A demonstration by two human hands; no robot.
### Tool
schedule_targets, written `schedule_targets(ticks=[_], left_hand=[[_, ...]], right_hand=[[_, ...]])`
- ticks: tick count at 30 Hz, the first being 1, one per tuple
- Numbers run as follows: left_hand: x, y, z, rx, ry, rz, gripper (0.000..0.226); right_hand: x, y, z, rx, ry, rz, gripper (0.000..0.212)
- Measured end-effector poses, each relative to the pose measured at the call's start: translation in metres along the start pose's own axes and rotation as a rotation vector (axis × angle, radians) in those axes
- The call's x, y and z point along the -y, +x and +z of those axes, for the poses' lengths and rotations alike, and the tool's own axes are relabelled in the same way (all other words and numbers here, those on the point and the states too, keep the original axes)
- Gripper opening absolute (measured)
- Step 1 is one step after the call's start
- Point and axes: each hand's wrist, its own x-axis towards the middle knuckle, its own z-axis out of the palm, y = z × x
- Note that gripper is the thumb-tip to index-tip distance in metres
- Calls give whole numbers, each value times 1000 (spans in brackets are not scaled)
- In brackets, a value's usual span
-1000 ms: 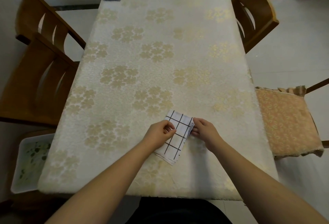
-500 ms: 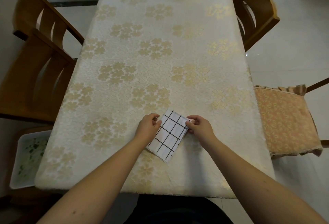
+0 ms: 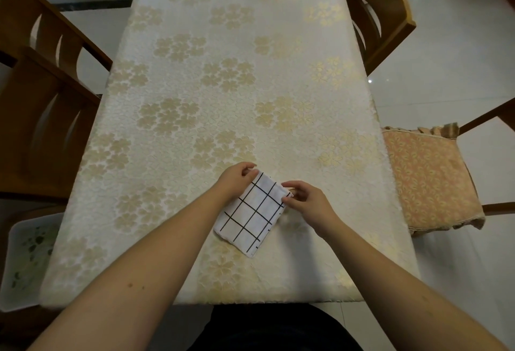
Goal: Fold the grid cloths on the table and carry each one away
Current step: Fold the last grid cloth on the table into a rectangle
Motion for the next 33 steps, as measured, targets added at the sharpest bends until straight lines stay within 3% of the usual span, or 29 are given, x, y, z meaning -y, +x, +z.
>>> schedule_targets(ticks=[4,9,13,16,23,33], left_hand=[[-4,2,1,-3,-125,-26,16],[-12,-5,3,26,-181,15,8],[-23,-13,7,94,-83,117,9],[-29,-16,12,124,-23,168,8],[-2,-20,7,252,302,114,21],[38,-47,-1,270,289,36,13]], right_hand=[[-3,-5,-4,10,-24,12,35],[-5,-8,-10,29,-104,27,31],[3,-7,-10,34,-188,-6,31],[6,-4,-7,-1,-247,-3,17],[-9,-9,-15,-122,-218,67,12],[-30,-33,-38,-81,-140,129,8]])
